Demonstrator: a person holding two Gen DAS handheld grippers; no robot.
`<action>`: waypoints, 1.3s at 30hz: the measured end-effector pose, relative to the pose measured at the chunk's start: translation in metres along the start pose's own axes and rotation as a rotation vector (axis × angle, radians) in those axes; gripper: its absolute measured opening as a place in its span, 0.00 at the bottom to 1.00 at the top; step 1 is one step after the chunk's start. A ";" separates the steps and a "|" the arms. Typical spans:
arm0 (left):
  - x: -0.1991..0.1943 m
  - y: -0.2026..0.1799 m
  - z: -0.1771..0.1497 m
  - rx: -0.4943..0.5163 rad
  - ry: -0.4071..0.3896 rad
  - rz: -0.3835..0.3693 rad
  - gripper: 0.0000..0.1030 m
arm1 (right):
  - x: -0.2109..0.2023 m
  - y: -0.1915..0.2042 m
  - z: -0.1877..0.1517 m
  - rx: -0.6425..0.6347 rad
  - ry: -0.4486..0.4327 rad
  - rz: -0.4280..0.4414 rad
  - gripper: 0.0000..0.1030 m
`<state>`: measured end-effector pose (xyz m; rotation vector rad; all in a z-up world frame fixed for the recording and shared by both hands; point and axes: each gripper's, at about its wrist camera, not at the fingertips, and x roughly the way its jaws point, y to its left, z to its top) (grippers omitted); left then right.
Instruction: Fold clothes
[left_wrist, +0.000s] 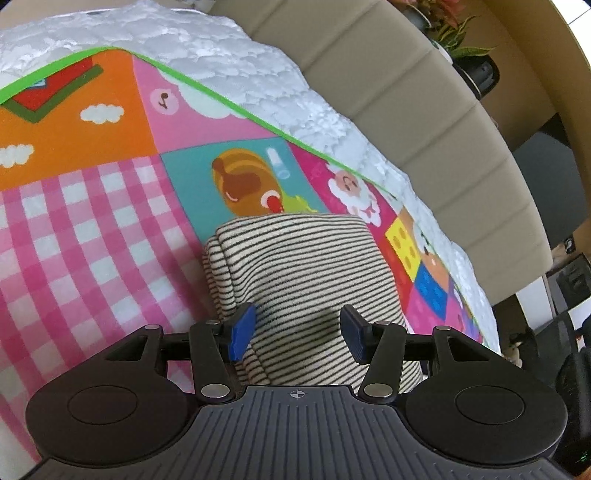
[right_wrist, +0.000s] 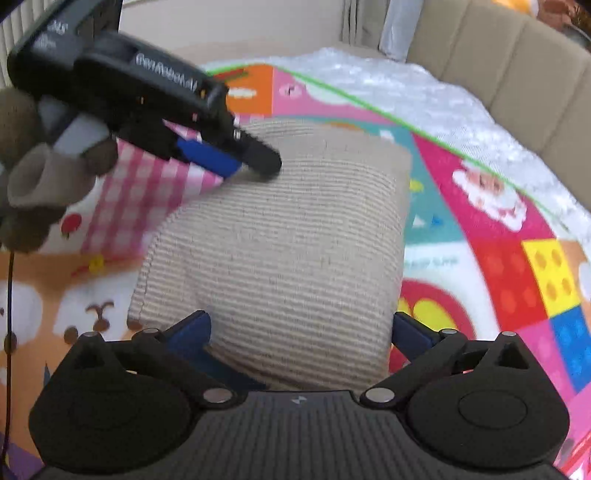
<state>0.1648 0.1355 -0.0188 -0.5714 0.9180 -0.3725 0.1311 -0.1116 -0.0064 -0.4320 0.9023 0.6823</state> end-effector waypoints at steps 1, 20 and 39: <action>0.000 0.000 -0.001 0.006 0.000 0.002 0.55 | 0.001 -0.001 -0.002 0.010 0.007 0.007 1.00; 0.003 0.006 -0.004 0.002 -0.003 -0.002 0.55 | -0.029 -0.043 0.016 0.239 -0.145 0.020 1.00; 0.003 0.010 -0.008 -0.008 -0.001 -0.002 0.55 | 0.004 -0.040 0.002 0.229 -0.027 0.009 1.00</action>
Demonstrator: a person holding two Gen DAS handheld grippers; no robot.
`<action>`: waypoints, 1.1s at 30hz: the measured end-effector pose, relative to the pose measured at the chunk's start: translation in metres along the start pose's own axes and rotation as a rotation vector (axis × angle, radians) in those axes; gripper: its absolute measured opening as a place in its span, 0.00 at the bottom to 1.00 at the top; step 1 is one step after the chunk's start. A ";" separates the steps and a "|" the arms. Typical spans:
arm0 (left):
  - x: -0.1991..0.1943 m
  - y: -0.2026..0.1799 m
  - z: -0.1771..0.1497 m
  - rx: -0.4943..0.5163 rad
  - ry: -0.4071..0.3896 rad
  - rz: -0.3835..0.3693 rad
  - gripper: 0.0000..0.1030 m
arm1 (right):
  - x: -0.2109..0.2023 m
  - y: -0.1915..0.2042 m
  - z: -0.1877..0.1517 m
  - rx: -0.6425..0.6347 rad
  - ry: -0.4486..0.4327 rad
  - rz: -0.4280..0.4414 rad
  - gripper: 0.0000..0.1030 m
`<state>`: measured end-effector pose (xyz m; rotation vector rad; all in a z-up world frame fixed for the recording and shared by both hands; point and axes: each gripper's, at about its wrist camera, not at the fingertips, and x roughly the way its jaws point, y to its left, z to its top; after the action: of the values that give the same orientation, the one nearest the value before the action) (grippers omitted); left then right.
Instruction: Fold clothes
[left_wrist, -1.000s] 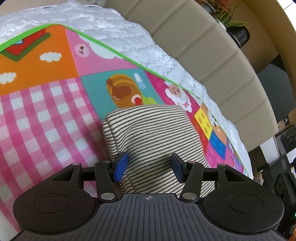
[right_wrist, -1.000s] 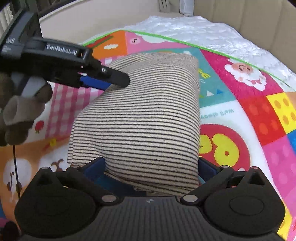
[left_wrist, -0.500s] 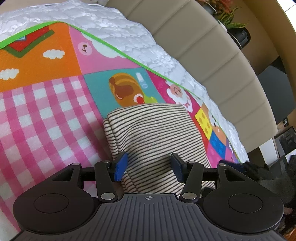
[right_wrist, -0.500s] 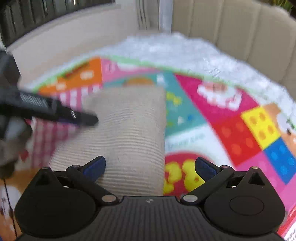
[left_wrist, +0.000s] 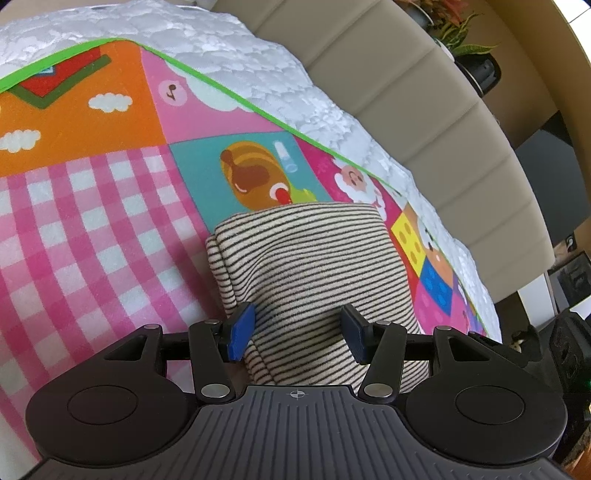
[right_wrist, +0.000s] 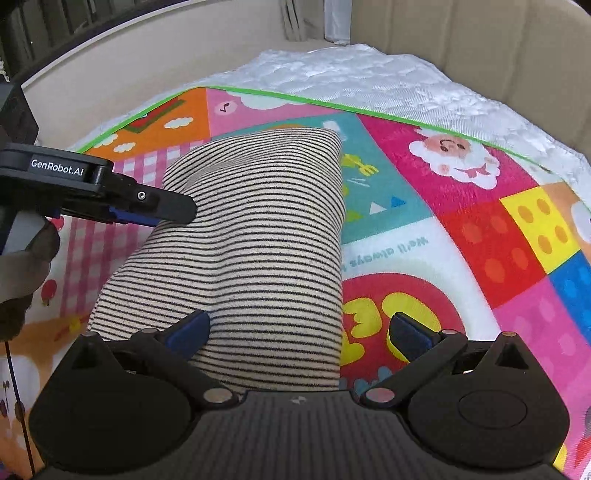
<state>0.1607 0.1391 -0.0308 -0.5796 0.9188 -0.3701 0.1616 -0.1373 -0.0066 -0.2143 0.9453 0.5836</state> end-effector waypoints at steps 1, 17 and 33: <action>0.000 0.000 0.000 0.000 0.000 0.001 0.55 | 0.000 0.000 0.000 -0.001 -0.001 -0.001 1.00; -0.023 -0.020 -0.019 0.053 -0.015 0.081 0.55 | 0.000 -0.001 -0.005 -0.032 -0.018 -0.020 1.00; -0.032 -0.038 -0.025 0.153 -0.066 0.133 0.48 | 0.002 -0.005 -0.009 -0.016 -0.030 -0.006 1.00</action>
<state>0.1202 0.1189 0.0008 -0.3861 0.8526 -0.2969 0.1590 -0.1439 -0.0137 -0.2221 0.9107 0.5877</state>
